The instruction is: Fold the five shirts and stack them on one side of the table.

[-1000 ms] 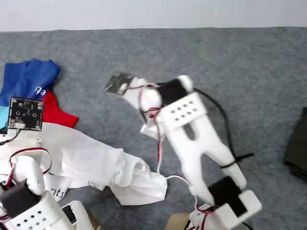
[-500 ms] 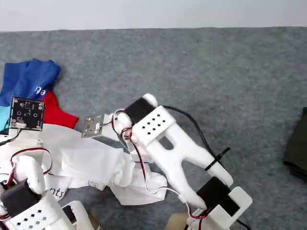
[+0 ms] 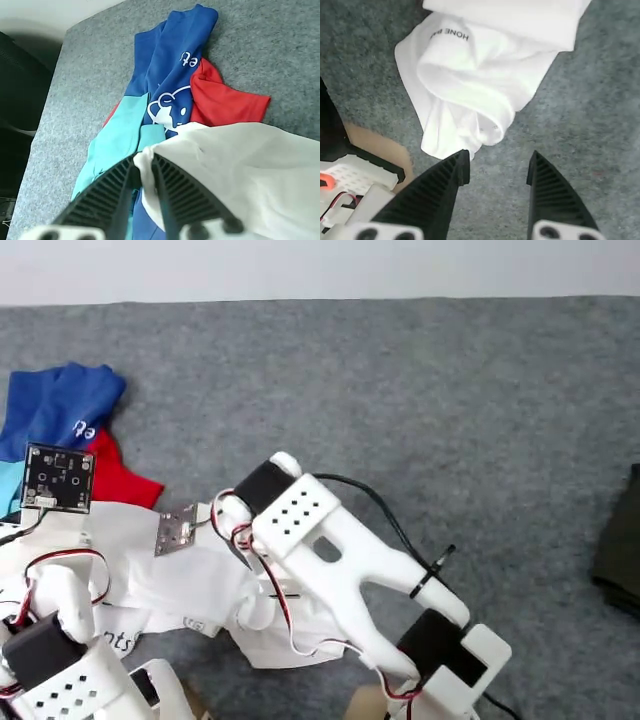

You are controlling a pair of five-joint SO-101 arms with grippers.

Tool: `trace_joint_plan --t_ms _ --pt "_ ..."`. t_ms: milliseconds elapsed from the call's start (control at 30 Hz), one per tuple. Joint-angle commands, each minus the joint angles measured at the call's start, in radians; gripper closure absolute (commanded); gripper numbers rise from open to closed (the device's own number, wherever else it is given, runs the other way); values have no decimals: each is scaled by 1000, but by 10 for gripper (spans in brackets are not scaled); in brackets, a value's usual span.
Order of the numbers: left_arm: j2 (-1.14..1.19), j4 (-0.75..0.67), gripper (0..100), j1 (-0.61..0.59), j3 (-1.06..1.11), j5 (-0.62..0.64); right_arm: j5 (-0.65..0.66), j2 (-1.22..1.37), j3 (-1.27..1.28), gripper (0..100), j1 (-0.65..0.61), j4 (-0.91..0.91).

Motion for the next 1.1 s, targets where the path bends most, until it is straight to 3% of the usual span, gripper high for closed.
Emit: trace_joint_plan --t_ms 0,467,667,833,1067 --pt "-11 -3 997 -3 -4 -5 6 15 -5 802 -10 -18" --pt "-11 -2 997 -3 1 -5 14 179 -9 812 -7 -114" --pt "-11 -2 997 -3 1 -5 15 220 -9 975 -2 -104" --pt "-11 -2 997 -3 -5 -5 15 219 -29 987 104 -64" --pt "-11 -2 997 51 -39 0 26 219 -166 987 361 5"
